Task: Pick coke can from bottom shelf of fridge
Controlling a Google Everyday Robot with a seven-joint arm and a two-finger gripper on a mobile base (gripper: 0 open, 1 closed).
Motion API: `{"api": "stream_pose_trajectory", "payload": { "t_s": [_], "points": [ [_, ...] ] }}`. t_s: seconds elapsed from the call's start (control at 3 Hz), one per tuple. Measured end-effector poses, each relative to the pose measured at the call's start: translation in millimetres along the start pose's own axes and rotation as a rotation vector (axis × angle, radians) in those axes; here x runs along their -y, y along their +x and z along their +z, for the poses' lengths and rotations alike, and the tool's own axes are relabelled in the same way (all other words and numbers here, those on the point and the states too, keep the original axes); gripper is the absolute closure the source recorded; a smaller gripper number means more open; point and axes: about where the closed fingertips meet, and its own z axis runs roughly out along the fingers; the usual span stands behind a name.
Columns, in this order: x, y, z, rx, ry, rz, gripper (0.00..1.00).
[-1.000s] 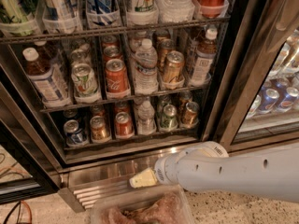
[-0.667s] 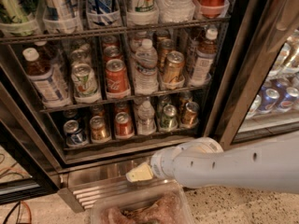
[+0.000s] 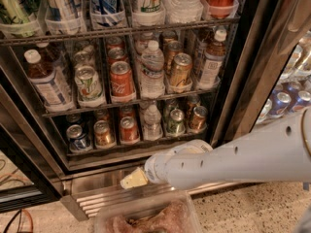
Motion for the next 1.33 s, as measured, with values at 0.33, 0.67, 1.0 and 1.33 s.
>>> {"api": "stream_pose_trajectory", "payload": {
  "t_s": [0.33, 0.67, 1.0, 1.33],
  "points": [
    [5, -9, 5, 0.045, 0.008, 0.012, 0.0],
    [11, -27, 14, 0.117, 0.038, 0.034, 0.13],
    [9, -35, 24, 0.164, 0.07, 0.054, 0.18],
    [4, -42, 33, 0.197, 0.085, 0.071, 0.2]
  ]
}}
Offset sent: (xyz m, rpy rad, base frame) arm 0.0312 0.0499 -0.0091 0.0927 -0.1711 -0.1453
